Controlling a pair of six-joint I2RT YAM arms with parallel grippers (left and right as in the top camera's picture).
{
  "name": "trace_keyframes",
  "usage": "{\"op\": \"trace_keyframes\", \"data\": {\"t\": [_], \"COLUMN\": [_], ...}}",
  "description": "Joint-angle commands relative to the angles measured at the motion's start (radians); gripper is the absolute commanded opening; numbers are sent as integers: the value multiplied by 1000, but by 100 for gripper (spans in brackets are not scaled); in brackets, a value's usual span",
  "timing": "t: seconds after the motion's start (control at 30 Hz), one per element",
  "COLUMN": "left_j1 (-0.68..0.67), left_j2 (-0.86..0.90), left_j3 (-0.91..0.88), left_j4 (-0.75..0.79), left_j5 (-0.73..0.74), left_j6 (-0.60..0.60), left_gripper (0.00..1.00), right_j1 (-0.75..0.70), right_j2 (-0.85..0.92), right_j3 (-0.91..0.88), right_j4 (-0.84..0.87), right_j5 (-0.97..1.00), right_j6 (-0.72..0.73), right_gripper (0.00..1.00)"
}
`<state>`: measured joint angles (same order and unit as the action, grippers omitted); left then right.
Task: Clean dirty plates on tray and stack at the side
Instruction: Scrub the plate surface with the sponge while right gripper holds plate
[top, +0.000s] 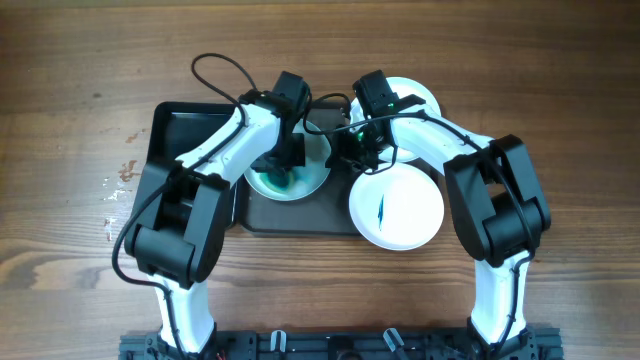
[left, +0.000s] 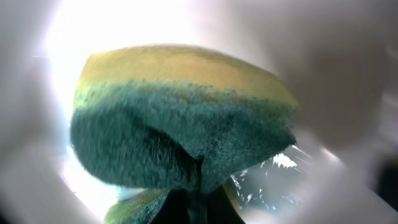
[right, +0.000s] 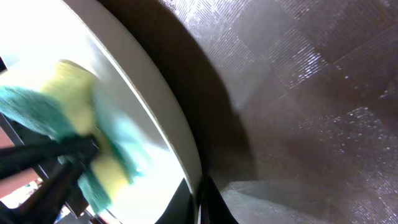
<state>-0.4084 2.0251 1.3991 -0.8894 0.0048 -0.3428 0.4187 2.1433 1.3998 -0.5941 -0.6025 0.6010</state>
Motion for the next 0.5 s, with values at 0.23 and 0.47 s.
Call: {"op": "trace_keyframes", "data": {"t": [0.23, 0.47], "left_j1": [-15, 81], "left_j2": [20, -35], "left_j3": [-12, 50], "left_j4": [241, 150], "left_j5": [15, -80], "left_j6": [-42, -172], "left_gripper": [4, 4], "right_j1": [3, 3], "right_j2": [42, 42], "right_j3": [-7, -7], "right_j4": [-2, -1], "right_j5": [19, 49], "right_j6": [-8, 4], "right_gripper": [4, 4]}}
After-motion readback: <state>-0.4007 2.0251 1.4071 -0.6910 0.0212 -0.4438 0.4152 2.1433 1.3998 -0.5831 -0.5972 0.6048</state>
